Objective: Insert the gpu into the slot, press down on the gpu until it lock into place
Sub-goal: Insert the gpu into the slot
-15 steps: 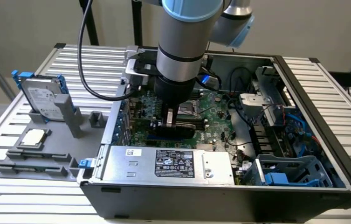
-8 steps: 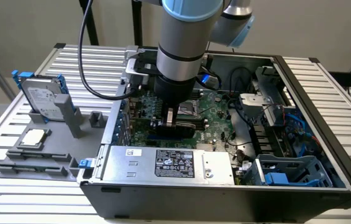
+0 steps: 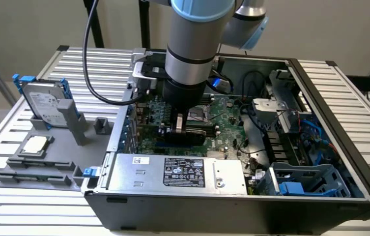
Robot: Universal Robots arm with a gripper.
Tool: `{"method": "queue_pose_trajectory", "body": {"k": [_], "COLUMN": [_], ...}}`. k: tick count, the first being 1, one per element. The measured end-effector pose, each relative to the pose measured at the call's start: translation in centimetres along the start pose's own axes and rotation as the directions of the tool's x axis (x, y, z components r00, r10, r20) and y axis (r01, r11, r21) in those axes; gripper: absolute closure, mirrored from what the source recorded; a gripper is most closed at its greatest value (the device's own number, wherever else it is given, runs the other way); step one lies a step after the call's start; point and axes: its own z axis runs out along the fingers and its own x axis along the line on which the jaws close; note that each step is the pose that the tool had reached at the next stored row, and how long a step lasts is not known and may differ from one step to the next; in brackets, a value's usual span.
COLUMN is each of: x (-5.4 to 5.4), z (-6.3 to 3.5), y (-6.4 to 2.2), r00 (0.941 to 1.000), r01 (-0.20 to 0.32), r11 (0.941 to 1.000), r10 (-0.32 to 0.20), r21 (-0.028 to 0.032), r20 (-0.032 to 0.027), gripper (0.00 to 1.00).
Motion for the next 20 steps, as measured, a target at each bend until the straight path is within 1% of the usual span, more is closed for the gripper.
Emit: {"method": "queue_pose_trajectory", "body": {"k": [2, 4, 20], "x": [0.0, -0.01, -0.2], "z": [0.0, 0.0, -0.28], "y": [0.0, 0.0, 0.04], "r00": [1.0, 1.0, 1.0], "r01": [0.006, 0.007, 0.009], "r11": [1.0, 1.0, 1.0], "r10": [-0.006, -0.007, -0.009], "r21": [-0.0003, -0.0004, -0.0008], "r20": [-0.0023, -0.0031, -0.0035], "gripper": [0.74, 0.74, 0.74]}}
